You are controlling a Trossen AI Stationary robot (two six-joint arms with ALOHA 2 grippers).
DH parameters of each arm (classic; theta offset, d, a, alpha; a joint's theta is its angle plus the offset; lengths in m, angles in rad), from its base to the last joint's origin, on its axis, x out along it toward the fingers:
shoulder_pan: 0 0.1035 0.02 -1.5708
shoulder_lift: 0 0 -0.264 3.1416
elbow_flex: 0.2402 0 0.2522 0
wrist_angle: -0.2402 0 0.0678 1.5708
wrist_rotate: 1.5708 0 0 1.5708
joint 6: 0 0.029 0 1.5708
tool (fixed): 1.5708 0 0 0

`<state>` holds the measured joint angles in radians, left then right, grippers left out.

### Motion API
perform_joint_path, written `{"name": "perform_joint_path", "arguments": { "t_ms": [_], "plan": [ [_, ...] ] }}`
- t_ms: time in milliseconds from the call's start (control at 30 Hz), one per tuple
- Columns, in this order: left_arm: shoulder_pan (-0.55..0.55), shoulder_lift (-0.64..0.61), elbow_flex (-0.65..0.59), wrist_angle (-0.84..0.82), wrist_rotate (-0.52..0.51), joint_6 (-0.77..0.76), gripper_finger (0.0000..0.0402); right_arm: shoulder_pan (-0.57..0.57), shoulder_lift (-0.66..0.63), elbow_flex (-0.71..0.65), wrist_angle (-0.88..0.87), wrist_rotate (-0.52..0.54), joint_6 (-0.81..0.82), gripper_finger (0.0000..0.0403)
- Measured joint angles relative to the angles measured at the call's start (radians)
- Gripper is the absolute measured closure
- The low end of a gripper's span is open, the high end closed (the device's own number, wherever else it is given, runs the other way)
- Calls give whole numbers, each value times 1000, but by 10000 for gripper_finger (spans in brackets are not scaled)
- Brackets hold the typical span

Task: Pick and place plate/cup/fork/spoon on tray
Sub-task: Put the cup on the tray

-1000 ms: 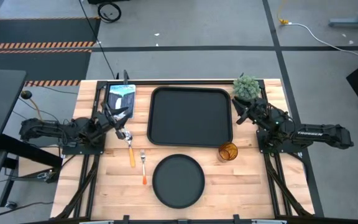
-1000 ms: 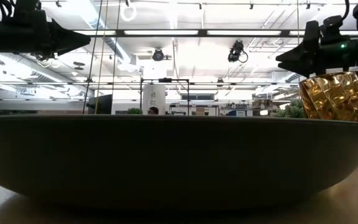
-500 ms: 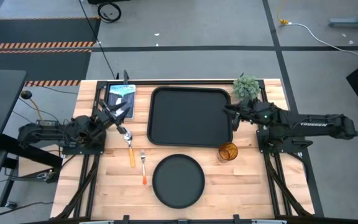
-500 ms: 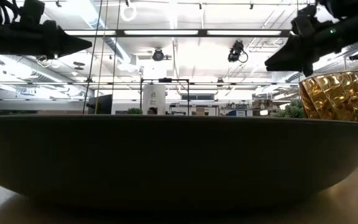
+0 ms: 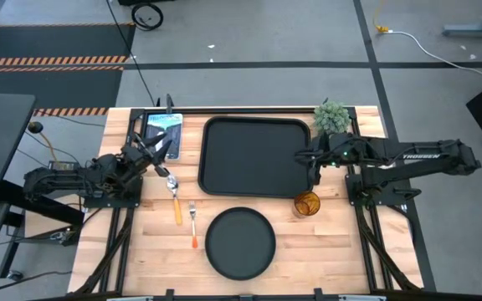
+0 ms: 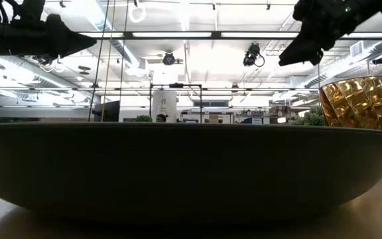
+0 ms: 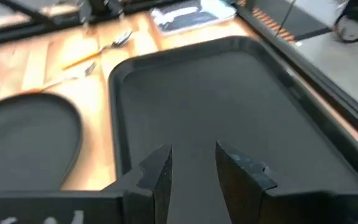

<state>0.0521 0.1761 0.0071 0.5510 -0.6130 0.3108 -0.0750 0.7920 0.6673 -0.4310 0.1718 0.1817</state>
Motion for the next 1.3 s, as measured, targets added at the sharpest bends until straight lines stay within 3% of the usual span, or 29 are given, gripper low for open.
{"name": "perform_joint_path", "arguments": {
  "t_ms": [267, 500, 1000, 1300],
  "plan": [
    [4, 0, 0, 22, -7, -192, 260, 62, 152, 174, -259, -62, 28, 231],
    [4, 0, 0, 22, -26, -247, 260, 101, 297, 253, -391, -166, 36, 194],
    [4, 0, 0, 22, -30, -249, 260, 182, 448, 268, -457, -261, 8, 202],
    [4, 0, 0, 20, -30, -247, 260, 185, 452, 246, -519, -224, 2, 219]
  ]
}}
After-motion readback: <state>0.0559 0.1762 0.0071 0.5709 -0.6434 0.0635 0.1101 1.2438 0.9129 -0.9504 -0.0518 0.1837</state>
